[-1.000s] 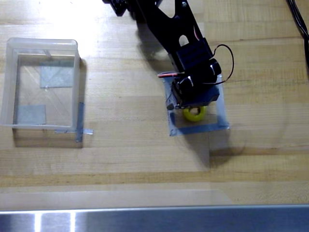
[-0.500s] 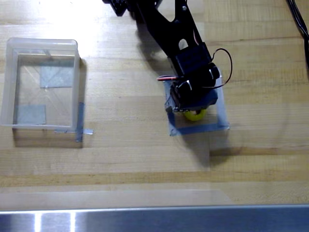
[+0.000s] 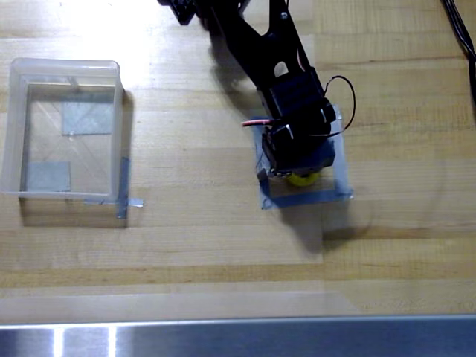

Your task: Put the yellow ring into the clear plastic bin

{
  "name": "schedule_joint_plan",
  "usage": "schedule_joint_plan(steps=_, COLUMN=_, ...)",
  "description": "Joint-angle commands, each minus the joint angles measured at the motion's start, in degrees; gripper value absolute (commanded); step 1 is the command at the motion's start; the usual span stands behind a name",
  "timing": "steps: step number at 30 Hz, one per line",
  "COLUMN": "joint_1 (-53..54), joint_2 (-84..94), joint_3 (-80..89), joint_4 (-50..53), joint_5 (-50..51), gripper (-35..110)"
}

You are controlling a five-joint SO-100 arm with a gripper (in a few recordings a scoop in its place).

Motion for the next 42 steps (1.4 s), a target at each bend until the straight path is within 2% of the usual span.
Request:
schedule_joint_plan(steps=1, joint_1=0.0, joint_2=1.9, joint_3=1.0, joint_4=-0.4, joint_5=2.5, gripper=11)
schedule_joint_plan(steps=6, joint_1=0.1, joint_2=2.0, joint_3=0.7, joint_4=-0.3, joint_5=2.9, gripper=1)
schedule_joint_plan(steps=15, joint_1=0.0, joint_2=3.3, joint_3=1.1, joint_4=-0.2, joint_5=2.9, gripper=1)
schedule_joint_plan(steps=24, joint_1=5.4, joint_2=22.4, joint_3=5.4, joint_4=6.9, joint_5=2.7, gripper=1)
schedule_joint_plan(steps=33, joint_1=24.3, joint_2=39.3, joint_3=5.7, joint_4=17.1, joint_5=-5.6, gripper=0)
schedule_joint_plan(steps=42, joint_1=50.1, joint_2=43.1, joint_3=5.7, joint_4=20.3, joint_5=-14.3, gripper=0)
